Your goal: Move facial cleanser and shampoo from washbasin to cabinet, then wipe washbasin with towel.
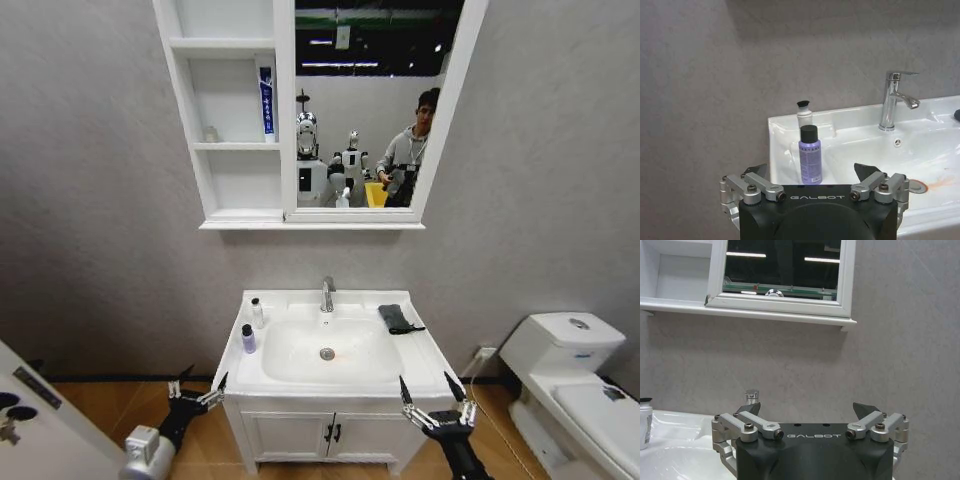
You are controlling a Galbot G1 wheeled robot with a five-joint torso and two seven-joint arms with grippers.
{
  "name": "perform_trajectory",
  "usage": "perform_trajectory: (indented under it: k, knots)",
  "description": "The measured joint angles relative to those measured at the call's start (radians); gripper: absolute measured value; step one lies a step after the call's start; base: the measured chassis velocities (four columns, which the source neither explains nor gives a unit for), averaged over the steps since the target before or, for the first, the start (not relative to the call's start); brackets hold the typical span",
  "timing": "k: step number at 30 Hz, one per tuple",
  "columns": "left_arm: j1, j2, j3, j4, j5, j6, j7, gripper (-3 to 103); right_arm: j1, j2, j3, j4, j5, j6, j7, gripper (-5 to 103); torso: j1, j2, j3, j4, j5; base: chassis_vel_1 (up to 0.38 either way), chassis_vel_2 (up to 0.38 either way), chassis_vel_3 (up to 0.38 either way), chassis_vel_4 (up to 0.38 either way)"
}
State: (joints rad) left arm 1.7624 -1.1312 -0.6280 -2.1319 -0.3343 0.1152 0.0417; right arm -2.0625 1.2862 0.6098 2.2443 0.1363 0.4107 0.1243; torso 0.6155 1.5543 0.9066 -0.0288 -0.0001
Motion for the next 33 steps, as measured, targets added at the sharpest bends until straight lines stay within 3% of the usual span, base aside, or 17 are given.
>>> perform_trajectory:
  k: [11,24,33]
  knots:
    - [-0.157,0.03,0.109,0.122,-0.047,-0.003,-0.011,96,-0.005,0.0,0.017,-0.028,-0.004,0.01,0.004,100,0.0,0.0,0.0,0.0,0.0,0.0,0.0,0.0,0.0]
    - [-0.348,0.012,0.206,0.303,-0.086,-0.001,-0.072,96,0.003,-0.004,0.037,-0.064,0.015,0.005,0.012,100,0.0,0.0,0.0,-0.0001,0.0001,0.0,0.0,0.0,0.0]
    - [-0.439,0.003,0.246,0.401,-0.09,-0.005,-0.082,96,-0.002,-0.002,0.05,-0.064,0.023,-0.001,0.02,100,0.0,0.0,0.0,0.0,0.0001,0.0,0.0,0.0,0.0]
